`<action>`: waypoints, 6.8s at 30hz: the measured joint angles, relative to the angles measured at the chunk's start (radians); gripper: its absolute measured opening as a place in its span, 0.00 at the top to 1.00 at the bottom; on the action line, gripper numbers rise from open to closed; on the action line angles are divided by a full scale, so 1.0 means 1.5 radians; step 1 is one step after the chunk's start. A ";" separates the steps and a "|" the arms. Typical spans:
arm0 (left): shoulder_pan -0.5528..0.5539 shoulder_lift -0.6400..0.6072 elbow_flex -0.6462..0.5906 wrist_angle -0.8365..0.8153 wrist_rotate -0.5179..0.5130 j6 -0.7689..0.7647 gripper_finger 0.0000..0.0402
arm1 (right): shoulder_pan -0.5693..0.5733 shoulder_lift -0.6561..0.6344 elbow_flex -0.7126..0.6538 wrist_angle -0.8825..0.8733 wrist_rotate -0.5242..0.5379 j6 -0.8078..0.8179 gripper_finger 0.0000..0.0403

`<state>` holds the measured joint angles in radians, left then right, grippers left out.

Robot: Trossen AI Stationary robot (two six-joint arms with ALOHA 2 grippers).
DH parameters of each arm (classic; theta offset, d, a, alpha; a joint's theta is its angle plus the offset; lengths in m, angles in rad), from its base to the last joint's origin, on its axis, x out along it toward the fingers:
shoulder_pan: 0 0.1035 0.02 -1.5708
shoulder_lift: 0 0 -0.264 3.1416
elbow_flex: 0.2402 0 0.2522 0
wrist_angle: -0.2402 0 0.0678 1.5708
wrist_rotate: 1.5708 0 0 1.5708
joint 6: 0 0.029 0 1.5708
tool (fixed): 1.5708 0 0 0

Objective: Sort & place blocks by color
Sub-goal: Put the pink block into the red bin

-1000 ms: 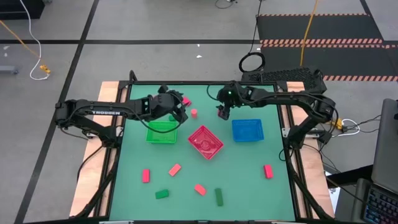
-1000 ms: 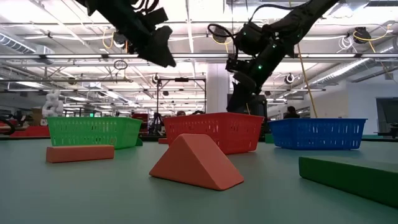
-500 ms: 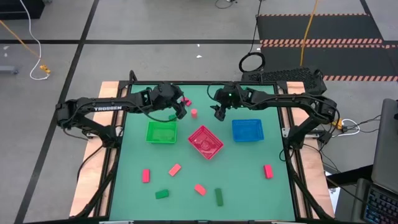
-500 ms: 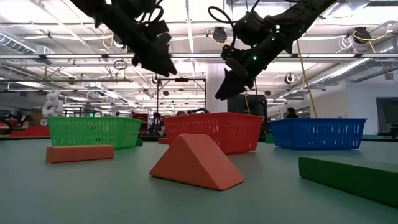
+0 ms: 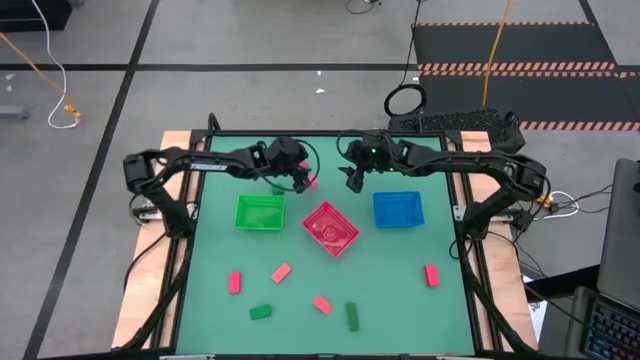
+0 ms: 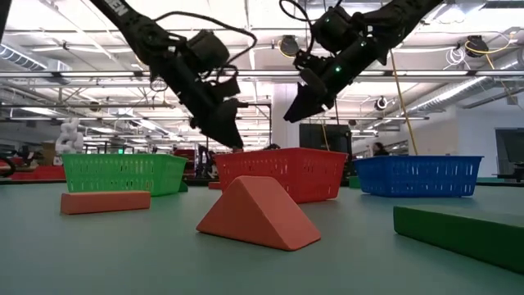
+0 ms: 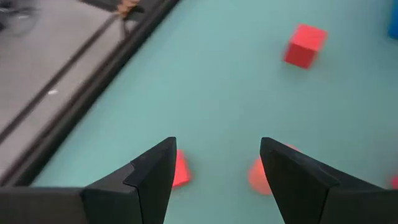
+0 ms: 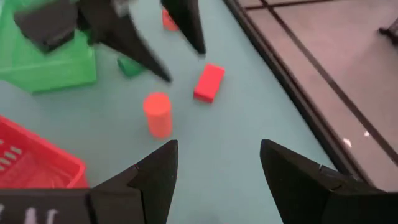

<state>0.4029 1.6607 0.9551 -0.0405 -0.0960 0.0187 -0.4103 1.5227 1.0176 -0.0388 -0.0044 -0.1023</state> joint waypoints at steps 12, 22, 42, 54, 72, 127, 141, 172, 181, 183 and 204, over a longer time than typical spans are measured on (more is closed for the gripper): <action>-0.018 0.050 0.000 0.047 0.035 0.015 0.42 | 0.000 -0.014 0.001 0.002 0.001 -0.010 0.45; -0.020 0.050 0.000 0.011 0.035 0.003 0.42 | -0.001 -0.014 0.001 0.003 0.002 -0.012 0.45; -0.021 0.124 -0.001 0.078 -0.007 -0.029 0.42 | -0.001 -0.014 0.001 0.003 0.002 -0.012 0.45; -0.005 0.120 0.000 0.059 0.064 -0.031 0.68 | -0.001 -0.014 0.000 0.005 0.002 -0.022 0.45; -0.167 -0.134 0.001 0.052 0.107 -0.048 0.68 | -0.001 -0.014 -0.001 0.005 0.002 -0.035 0.45; -0.593 -0.031 0.077 -0.372 -0.134 -0.744 0.28 | 0.000 -0.016 -0.001 0.001 -0.053 -0.017 0.45; -0.599 0.105 0.077 -0.407 -0.096 -0.832 0.28 | 0.029 -0.022 -0.001 -0.059 -0.053 0.037 0.45; -0.484 0.005 0.168 -0.407 -0.078 -0.566 0.69 | 0.028 -0.028 -0.001 -0.087 -0.050 -0.012 0.45; -0.375 -0.057 0.238 -0.374 -0.184 -0.332 0.68 | 0.025 -0.090 -0.001 -0.104 -0.050 0.010 0.45; -0.352 -0.054 0.238 -0.355 -0.184 -0.301 0.68 | 0.025 -0.110 -0.001 -0.111 -0.050 0.019 0.45; -0.284 0.182 0.238 -0.215 -0.099 -0.283 0.61 | 0.024 -0.315 -0.140 0.013 0.090 0.092 0.45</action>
<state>-0.0227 1.9331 1.3117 -0.3637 -0.2445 -0.4060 -0.3737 1.0510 0.8077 -0.0185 0.1303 0.0351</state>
